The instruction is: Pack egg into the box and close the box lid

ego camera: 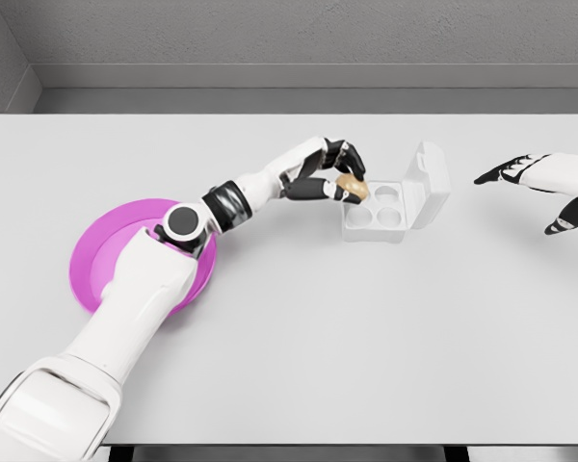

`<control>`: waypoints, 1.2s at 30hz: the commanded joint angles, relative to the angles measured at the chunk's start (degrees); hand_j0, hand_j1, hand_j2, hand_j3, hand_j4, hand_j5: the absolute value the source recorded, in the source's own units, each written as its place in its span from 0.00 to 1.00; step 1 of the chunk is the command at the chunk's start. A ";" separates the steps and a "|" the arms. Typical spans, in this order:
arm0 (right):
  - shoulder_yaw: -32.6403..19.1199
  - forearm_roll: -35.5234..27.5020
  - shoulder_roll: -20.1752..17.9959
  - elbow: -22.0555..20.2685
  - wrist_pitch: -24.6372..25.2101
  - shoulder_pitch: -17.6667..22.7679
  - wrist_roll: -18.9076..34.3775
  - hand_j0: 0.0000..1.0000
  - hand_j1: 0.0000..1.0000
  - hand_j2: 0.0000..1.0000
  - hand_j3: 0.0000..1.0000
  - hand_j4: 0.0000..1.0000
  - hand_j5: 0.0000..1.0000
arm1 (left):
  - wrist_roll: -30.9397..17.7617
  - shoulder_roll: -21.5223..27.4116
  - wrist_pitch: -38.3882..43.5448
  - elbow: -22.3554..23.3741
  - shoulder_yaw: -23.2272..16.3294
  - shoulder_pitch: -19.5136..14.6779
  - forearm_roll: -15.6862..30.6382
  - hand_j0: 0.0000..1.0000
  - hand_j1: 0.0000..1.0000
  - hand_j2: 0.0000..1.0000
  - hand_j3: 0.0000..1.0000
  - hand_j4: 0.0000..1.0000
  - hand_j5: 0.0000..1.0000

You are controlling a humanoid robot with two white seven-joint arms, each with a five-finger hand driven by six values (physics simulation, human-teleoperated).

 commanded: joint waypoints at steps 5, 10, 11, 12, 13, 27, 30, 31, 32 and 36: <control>-0.07 -0.30 -0.07 -0.12 0.15 0.00 -0.02 1.00 1.00 1.00 1.00 1.00 1.00 | -0.15 -0.01 3.05 -0.40 -0.85 -0.26 -2.55 0.37 0.37 0.37 0.37 0.37 0.37; -0.07 -0.30 -0.07 -0.12 0.15 0.00 -0.02 1.00 1.00 1.00 1.00 1.00 1.00 | -1.91 -0.01 3.05 -0.66 -0.85 -1.14 -4.05 0.37 0.37 0.37 0.37 0.37 0.37; -0.07 -0.30 -0.07 -0.12 0.15 0.00 -0.02 1.00 1.00 1.00 1.00 1.00 1.00 | -1.91 -0.01 3.05 -0.66 -0.76 -1.23 -4.05 0.37 0.37 0.37 0.37 0.37 0.37; -0.07 -0.30 -0.07 -0.12 0.15 0.00 -0.02 1.00 1.00 1.00 1.00 1.00 1.00 | -1.91 -0.01 3.05 -0.66 -0.76 -1.32 -4.05 0.39 0.39 0.39 0.39 0.39 0.39; -0.07 -0.30 -0.07 -0.12 0.15 0.00 -0.02 1.00 1.00 1.00 1.00 1.00 1.00 | -1.91 -0.01 2.96 -0.57 -0.76 -1.32 -4.05 0.43 0.43 0.43 0.43 0.43 0.43; -0.07 -0.39 -0.07 -0.12 0.15 -0.09 -0.02 1.00 1.00 1.00 1.00 1.00 1.00 | -1.82 -0.01 2.69 -0.22 -0.59 -2.02 -4.22 0.71 0.71 0.71 0.71 0.71 0.71; -0.07 -0.30 -0.07 -0.12 0.15 -0.26 -0.02 1.00 1.00 1.00 1.00 1.00 1.00 | -1.91 -0.01 2.61 -0.13 -0.50 -1.93 -4.22 0.76 0.76 0.76 0.76 0.76 0.76; -0.07 -0.30 -0.07 -0.21 0.15 -0.26 -0.02 1.00 1.00 1.00 1.00 1.00 1.00 | -1.99 -0.01 2.34 -0.13 -0.50 -1.93 -4.22 0.77 0.77 0.77 0.77 0.77 0.77; -0.07 -0.30 -0.07 -0.29 0.15 -0.26 -0.02 1.00 1.00 1.00 1.00 1.00 1.00 | -2.00 -0.01 2.17 -0.31 -0.41 -1.93 -4.14 0.78 0.78 0.78 0.78 0.78 0.78; 0.02 -0.30 -0.07 -1.17 0.15 -0.26 -0.02 1.00 1.00 1.00 1.00 1.00 1.00 | -3.84 -0.01 -0.38 -2.85 -0.24 -2.72 -3.87 1.00 1.00 1.00 1.00 1.00 1.00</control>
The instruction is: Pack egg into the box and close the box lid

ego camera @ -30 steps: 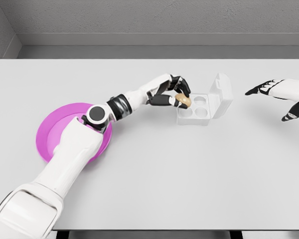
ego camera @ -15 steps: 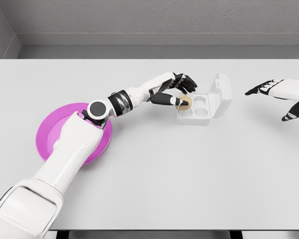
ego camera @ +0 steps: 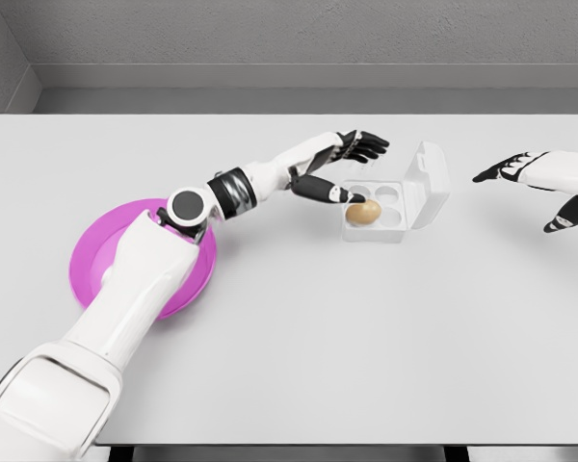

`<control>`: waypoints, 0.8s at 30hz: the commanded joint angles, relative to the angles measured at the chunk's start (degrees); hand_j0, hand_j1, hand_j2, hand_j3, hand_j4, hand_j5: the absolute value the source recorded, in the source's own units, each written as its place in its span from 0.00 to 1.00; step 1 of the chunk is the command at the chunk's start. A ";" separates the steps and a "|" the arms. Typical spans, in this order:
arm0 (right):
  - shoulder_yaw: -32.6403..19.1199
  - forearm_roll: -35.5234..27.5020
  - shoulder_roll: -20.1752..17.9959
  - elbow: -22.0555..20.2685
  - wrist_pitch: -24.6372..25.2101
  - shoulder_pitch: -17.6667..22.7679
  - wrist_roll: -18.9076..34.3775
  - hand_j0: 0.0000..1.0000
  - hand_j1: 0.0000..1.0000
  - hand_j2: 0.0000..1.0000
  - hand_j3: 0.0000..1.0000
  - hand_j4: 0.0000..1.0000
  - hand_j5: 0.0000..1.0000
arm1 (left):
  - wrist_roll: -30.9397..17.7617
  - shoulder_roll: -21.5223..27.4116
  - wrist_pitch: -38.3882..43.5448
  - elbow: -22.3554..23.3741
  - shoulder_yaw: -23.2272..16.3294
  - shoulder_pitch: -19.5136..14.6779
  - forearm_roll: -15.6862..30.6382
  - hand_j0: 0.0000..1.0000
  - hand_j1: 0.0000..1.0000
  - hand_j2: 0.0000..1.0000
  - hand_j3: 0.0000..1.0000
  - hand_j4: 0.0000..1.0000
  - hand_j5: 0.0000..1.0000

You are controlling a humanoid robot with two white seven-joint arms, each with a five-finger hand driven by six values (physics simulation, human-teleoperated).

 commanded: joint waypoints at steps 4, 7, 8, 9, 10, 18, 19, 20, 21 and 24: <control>0.52 -0.33 0.36 -1.46 0.15 0.09 -0.02 1.00 1.00 1.00 1.00 1.00 1.00 | -0.97 -0.02 -1.16 -10.09 0.08 0.44 0.99 1.00 1.00 1.00 1.00 1.00 1.00; 0.43 -0.33 0.45 -1.37 0.15 0.09 -0.02 1.00 1.00 1.00 1.00 1.00 1.00 | -0.97 -0.02 -2.22 -12.03 0.34 0.35 1.16 1.00 1.00 1.00 1.00 1.00 1.00; 0.43 -0.33 0.45 -1.29 0.15 0.09 -0.02 1.00 1.00 1.00 1.00 1.00 1.00 | -0.97 -0.02 -2.22 -12.03 1.22 0.44 1.16 1.00 1.00 1.00 1.00 1.00 1.00; 0.52 -0.33 0.45 -1.29 0.15 0.17 -0.02 1.00 1.00 1.00 1.00 1.00 1.00 | -0.97 -0.02 -2.22 -11.94 1.22 0.44 1.16 1.00 1.00 1.00 1.00 1.00 1.00; 0.52 -0.33 0.36 -1.29 0.15 0.09 -0.02 1.00 1.00 1.00 1.00 1.00 1.00 | -0.97 -0.02 -2.22 -11.94 1.22 0.44 1.16 1.00 1.00 1.00 1.00 1.00 1.00; 0.43 -0.33 0.45 -1.11 0.15 0.17 -0.02 1.00 1.00 1.00 1.00 1.00 1.00 | -0.99 0.42 -8.19 -12.20 1.13 0.18 5.81 1.00 1.00 1.00 1.00 1.00 1.00; 0.43 -0.33 0.45 -1.11 0.15 0.17 -0.02 1.00 1.00 1.00 1.00 1.00 1.00 | -0.99 5.33 -8.81 -13.87 0.61 -0.17 10.55 1.00 1.00 1.00 1.00 1.00 1.00; 0.43 -0.33 0.36 -1.11 0.15 0.17 -0.02 1.00 1.00 1.00 1.00 1.00 1.00 | -0.99 11.57 -7.93 -18.61 -1.23 -0.17 16.53 1.00 1.00 1.00 1.00 1.00 1.00; 0.43 -0.33 0.36 -1.11 0.15 0.17 -0.02 1.00 1.00 1.00 1.00 1.00 1.00 | -0.99 15.00 -7.49 -20.81 -3.17 -0.17 17.77 1.00 1.00 1.00 1.00 1.00 1.00; 0.43 -0.33 0.36 -1.11 0.15 0.09 -0.02 1.00 1.00 1.00 1.00 1.00 1.00 | -0.99 25.73 -7.49 -27.67 -5.72 0.00 21.37 1.00 1.00 1.00 1.00 1.00 1.00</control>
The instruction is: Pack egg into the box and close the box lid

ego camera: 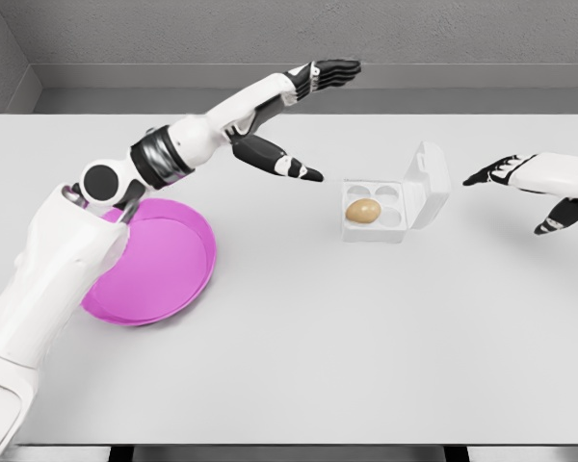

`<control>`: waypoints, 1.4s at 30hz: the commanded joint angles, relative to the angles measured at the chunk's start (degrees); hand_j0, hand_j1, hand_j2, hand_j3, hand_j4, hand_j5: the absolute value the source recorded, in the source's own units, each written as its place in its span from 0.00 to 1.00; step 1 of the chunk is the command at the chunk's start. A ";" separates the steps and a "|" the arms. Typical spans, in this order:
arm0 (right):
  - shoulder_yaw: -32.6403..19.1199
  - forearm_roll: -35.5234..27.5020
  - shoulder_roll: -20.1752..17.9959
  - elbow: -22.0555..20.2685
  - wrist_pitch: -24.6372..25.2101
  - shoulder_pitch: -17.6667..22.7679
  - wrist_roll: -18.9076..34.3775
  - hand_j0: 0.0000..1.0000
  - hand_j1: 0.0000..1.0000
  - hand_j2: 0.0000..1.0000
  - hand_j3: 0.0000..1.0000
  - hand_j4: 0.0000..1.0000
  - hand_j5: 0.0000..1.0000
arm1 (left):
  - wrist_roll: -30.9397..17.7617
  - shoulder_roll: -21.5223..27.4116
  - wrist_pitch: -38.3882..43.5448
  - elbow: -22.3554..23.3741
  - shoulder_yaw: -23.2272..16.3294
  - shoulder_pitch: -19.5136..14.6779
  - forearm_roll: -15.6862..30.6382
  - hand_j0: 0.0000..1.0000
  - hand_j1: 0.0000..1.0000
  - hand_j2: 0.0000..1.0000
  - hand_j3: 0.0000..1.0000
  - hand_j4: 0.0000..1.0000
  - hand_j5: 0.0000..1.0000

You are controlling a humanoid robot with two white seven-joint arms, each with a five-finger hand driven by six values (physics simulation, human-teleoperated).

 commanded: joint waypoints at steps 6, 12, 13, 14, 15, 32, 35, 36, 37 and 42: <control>0.14 -0.32 1.31 -0.19 0.15 0.18 -0.02 1.00 1.00 1.00 1.00 1.00 1.00 | 0.01 11.65 -0.58 -6.44 -4.02 0.53 5.60 1.00 1.00 1.00 1.00 1.00 1.00; 0.75 -0.23 4.21 -0.19 0.15 0.09 -0.02 1.00 1.00 1.00 1.00 1.00 1.00 | 0.01 24.05 -0.66 -11.89 -3.84 5.36 10.78 1.00 1.00 1.00 1.00 1.00 1.00; 0.75 -0.23 4.38 -0.19 0.15 0.00 -0.02 1.00 1.00 1.00 1.00 1.00 1.00 | 0.01 23.70 -0.67 -11.89 -3.84 5.19 10.87 1.00 1.00 1.00 1.00 1.00 1.00; 0.75 -0.23 4.38 -0.27 0.15 -0.09 -0.02 1.00 1.00 1.00 1.00 1.00 1.00 | 0.01 23.43 -0.67 -11.89 -3.93 5.10 10.87 1.00 1.00 1.00 1.00 1.00 1.00; 0.67 -0.23 4.38 -0.27 0.15 -0.09 -0.02 1.00 1.00 1.00 1.00 1.00 1.00 | 0.01 23.34 -0.67 -11.89 -3.84 5.01 10.87 1.00 1.00 1.00 1.00 1.00 1.00; 0.14 -0.23 4.82 -6.69 0.15 -1.93 -0.02 1.00 1.00 1.00 1.00 1.00 1.00 | 0.01 21.50 -0.84 -11.89 -3.93 4.57 10.87 1.00 1.00 1.00 1.00 1.00 1.00; 0.58 -0.23 5.88 -7.39 0.15 -2.11 -0.02 1.00 1.00 1.00 1.00 1.00 1.00 | 0.01 20.62 -0.84 -11.89 -3.93 4.66 10.78 1.00 1.00 1.00 1.00 1.00 1.00; 0.58 -0.23 6.05 -7.39 0.15 -2.46 -0.02 1.00 1.00 1.00 1.00 1.00 1.00 | 0.01 20.27 -0.84 -11.89 -3.93 4.57 10.78 1.00 1.00 1.00 1.00 1.00 1.00; 0.49 -0.23 6.05 -7.39 0.15 -2.64 -0.02 1.00 1.00 1.00 1.00 1.00 1.00 | 0.01 19.74 -0.75 -11.89 -4.02 4.57 10.70 1.00 1.00 1.00 1.00 1.00 1.00; -0.13 -0.23 6.05 -7.39 0.15 -5.18 -0.02 1.00 1.00 1.00 1.00 1.00 1.00 | 0.01 19.74 -0.75 -11.80 -4.02 4.66 10.70 1.00 1.00 1.00 1.00 1.00 1.00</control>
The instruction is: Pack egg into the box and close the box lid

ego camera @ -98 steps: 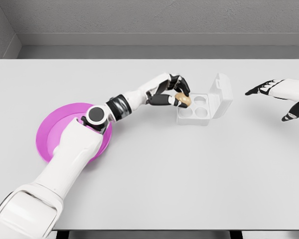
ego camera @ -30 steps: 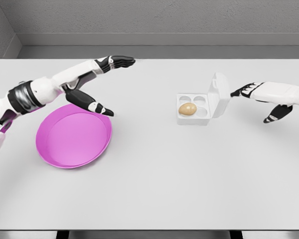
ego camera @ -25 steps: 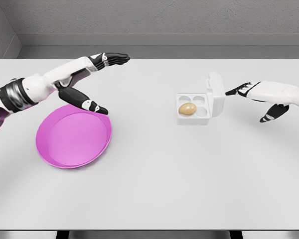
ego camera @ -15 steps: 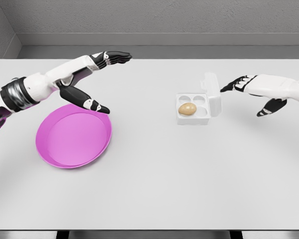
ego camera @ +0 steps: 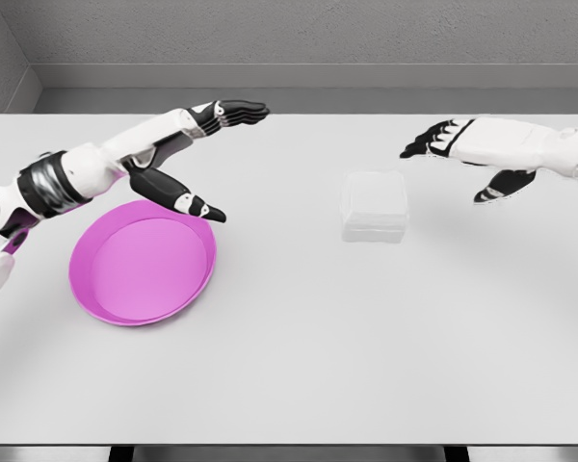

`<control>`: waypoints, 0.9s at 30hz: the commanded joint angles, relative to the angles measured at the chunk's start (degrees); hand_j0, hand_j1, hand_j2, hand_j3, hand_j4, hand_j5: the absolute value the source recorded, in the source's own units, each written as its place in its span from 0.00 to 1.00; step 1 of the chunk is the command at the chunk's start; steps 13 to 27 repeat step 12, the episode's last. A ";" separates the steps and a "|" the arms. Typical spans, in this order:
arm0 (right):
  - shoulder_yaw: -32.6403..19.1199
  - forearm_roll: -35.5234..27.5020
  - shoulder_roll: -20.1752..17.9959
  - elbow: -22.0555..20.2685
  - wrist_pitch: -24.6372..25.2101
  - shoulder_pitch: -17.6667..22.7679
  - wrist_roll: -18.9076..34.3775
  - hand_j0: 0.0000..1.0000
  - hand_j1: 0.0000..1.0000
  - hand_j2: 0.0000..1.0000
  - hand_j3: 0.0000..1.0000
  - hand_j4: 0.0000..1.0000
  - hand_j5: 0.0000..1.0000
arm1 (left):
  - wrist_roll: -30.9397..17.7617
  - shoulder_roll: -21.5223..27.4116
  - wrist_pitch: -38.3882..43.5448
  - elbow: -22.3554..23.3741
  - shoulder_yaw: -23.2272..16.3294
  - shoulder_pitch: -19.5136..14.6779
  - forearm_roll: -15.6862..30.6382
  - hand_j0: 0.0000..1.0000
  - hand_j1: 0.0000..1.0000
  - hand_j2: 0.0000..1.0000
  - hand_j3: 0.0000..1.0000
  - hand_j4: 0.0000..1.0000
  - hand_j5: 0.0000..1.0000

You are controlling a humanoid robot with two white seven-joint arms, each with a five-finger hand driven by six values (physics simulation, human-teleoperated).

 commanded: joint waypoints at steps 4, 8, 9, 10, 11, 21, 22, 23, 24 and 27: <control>-1.91 -0.37 -0.79 0.54 0.14 0.62 -0.02 1.00 1.00 1.00 1.00 1.00 1.00 | 0.01 -0.06 0.10 0.01 0.03 0.00 0.41 1.00 1.00 1.00 1.00 1.00 1.00; -2.00 -0.46 -2.37 3.62 0.14 0.97 -0.02 1.00 1.00 1.00 1.00 1.00 1.00 | 0.01 0.64 0.63 0.18 -0.06 1.05 -0.02 1.00 1.00 1.00 1.00 1.00 1.00; -2.00 -0.46 -2.98 4.50 0.14 1.06 -0.02 1.00 1.00 1.00 1.00 1.00 1.00 | 0.01 1.17 0.46 -0.08 0.03 1.93 0.06 1.00 1.00 1.00 1.00 1.00 1.00; -2.00 -0.46 -2.98 5.02 0.14 1.06 -0.02 1.00 1.00 1.00 1.00 1.00 1.00 | 0.01 3.28 0.37 -0.25 0.11 2.02 0.15 1.00 1.00 1.00 1.00 1.00 1.00; -2.00 -0.46 -2.90 5.99 0.14 1.14 -0.02 1.00 1.00 1.00 1.00 1.00 1.00 | 0.01 5.21 0.28 -1.31 0.38 2.63 0.15 1.00 1.00 1.00 1.00 1.00 1.00; -2.00 -0.46 -2.90 6.43 0.14 1.14 -0.02 1.00 1.00 1.00 1.00 1.00 1.00 | 0.01 5.83 0.02 -1.57 0.82 2.99 0.15 1.00 1.00 1.00 1.00 1.00 1.00; -2.00 -0.46 -2.90 6.43 0.14 1.14 -0.02 1.00 1.00 1.00 1.00 1.00 1.00 | 0.01 5.83 0.02 -1.57 0.82 2.99 0.15 1.00 1.00 1.00 1.00 1.00 1.00; -2.00 -0.46 -2.90 6.43 0.14 1.14 -0.02 1.00 1.00 1.00 1.00 1.00 1.00 | 0.01 5.83 0.02 -1.57 0.82 2.99 0.15 1.00 1.00 1.00 1.00 1.00 1.00; -2.00 -0.46 -2.90 6.43 0.14 1.14 -0.02 1.00 1.00 1.00 1.00 1.00 1.00 | 0.01 5.83 0.02 -1.57 0.82 2.99 0.15 1.00 1.00 1.00 1.00 1.00 1.00; -2.00 -0.46 -2.90 6.43 0.14 1.14 -0.02 1.00 1.00 1.00 1.00 1.00 1.00 | 0.01 5.83 0.02 -1.57 0.82 2.99 0.15 1.00 1.00 1.00 1.00 1.00 1.00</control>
